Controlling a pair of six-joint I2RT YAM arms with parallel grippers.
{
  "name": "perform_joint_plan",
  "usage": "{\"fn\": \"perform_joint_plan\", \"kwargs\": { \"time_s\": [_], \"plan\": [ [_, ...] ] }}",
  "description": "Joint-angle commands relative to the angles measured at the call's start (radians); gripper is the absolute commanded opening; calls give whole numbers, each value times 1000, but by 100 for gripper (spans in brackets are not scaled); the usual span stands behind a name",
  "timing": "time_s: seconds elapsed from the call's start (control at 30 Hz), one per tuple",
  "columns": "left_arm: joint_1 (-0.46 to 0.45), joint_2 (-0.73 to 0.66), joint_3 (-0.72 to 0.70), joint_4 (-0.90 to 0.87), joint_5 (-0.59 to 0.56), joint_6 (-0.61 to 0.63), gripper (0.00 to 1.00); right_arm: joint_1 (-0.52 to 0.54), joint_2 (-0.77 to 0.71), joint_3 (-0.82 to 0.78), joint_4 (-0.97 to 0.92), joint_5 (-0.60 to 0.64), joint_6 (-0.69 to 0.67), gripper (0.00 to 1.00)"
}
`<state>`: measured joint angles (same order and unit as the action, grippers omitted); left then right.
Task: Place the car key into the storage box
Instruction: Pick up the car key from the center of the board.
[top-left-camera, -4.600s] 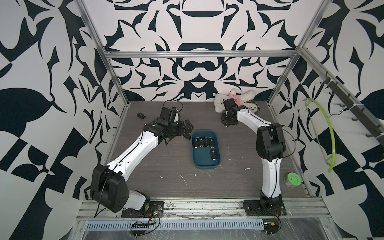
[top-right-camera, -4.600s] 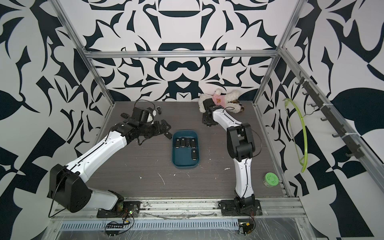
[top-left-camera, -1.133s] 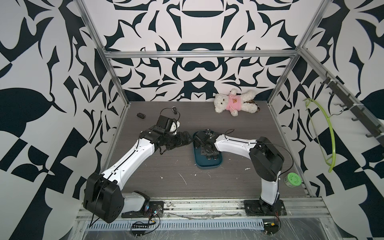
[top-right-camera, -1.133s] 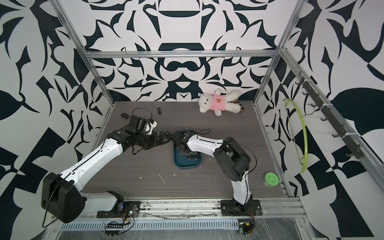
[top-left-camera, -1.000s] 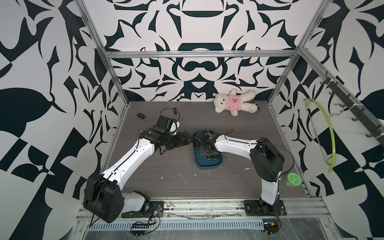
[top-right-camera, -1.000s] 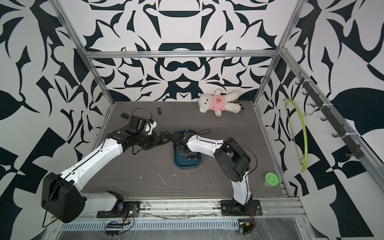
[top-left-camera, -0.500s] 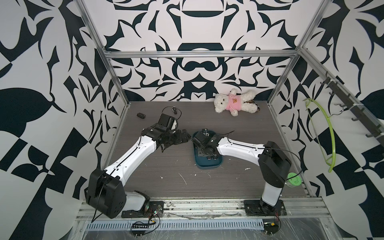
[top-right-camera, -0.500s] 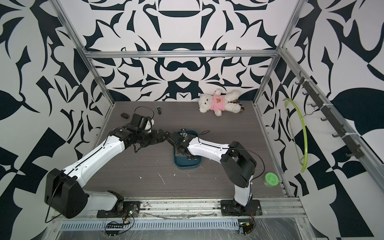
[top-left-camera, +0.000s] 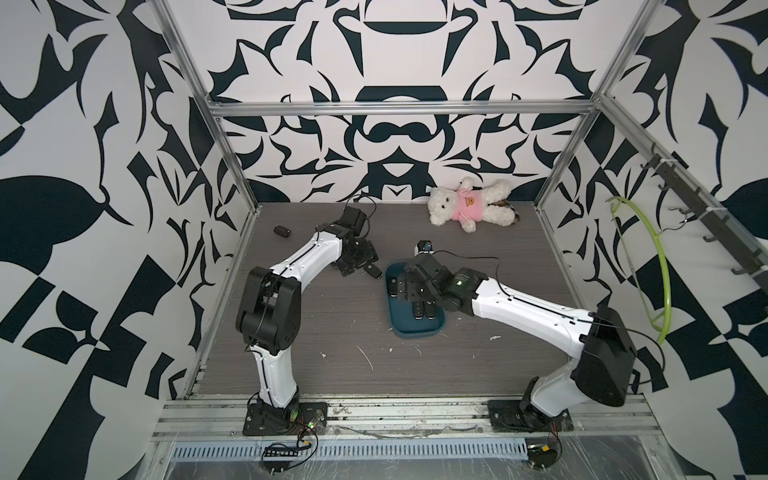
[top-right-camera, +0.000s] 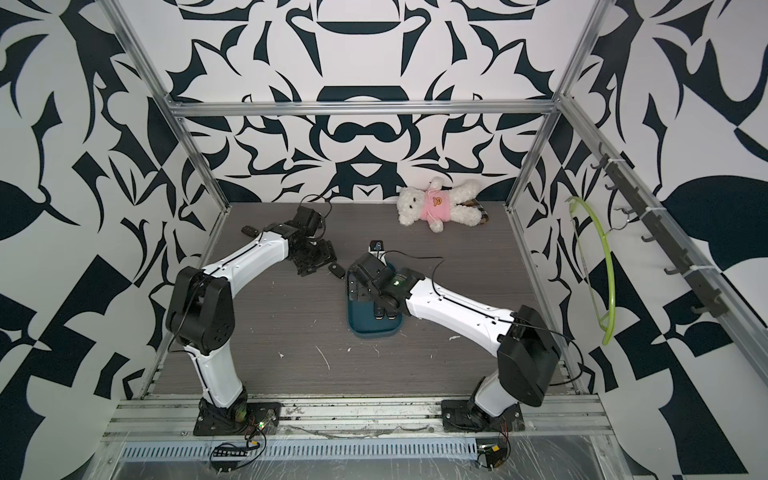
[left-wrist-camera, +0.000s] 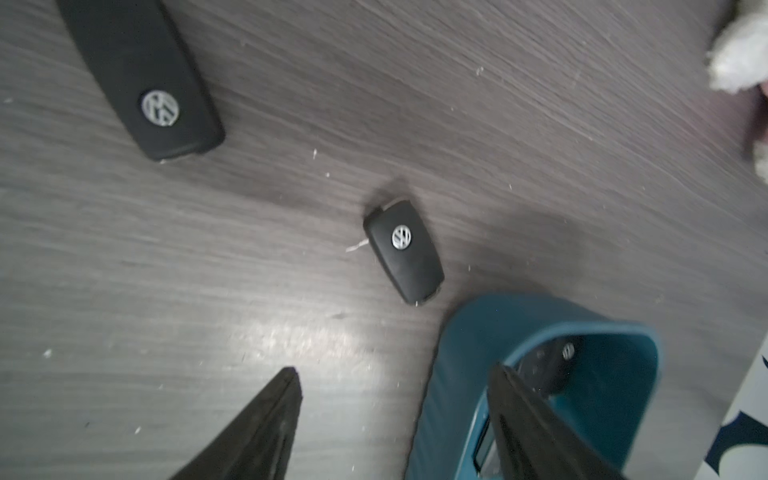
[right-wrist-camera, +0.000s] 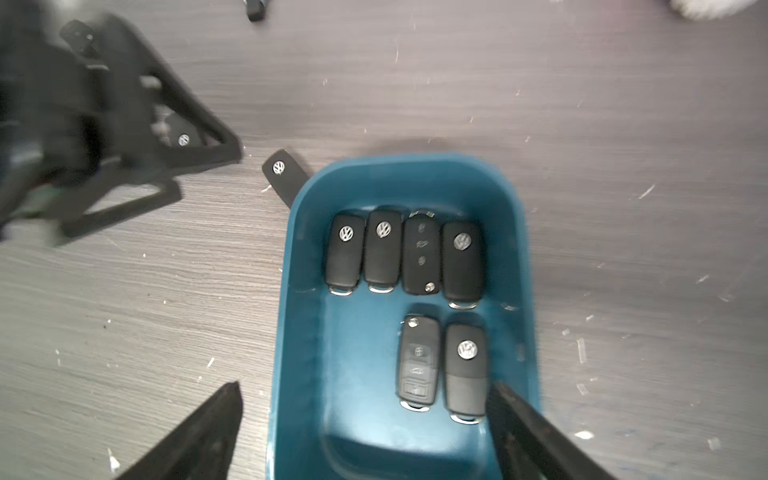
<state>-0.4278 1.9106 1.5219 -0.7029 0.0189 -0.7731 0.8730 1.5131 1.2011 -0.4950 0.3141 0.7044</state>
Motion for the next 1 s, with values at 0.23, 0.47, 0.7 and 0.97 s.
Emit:
{"fn": "perform_joint_plan", "kwargs": {
  "time_s": [0.23, 0.47, 0.7, 0.97],
  "plan": [
    [-17, 190, 141, -91, -72, -77, 68, -62, -120, -37, 50, 4, -62, 100],
    [-36, 306, 265, -161, -100, -79, 68, -101, -156, -66, 65, -21, -71, 100],
    [-48, 352, 290, -170, -94, -85, 68, -128, -158, -75, 66, -33, -70, 100],
    [-58, 411, 347, -204, -95, -77, 51, -135, -151, -77, 69, -42, -64, 100]
  ]
}}
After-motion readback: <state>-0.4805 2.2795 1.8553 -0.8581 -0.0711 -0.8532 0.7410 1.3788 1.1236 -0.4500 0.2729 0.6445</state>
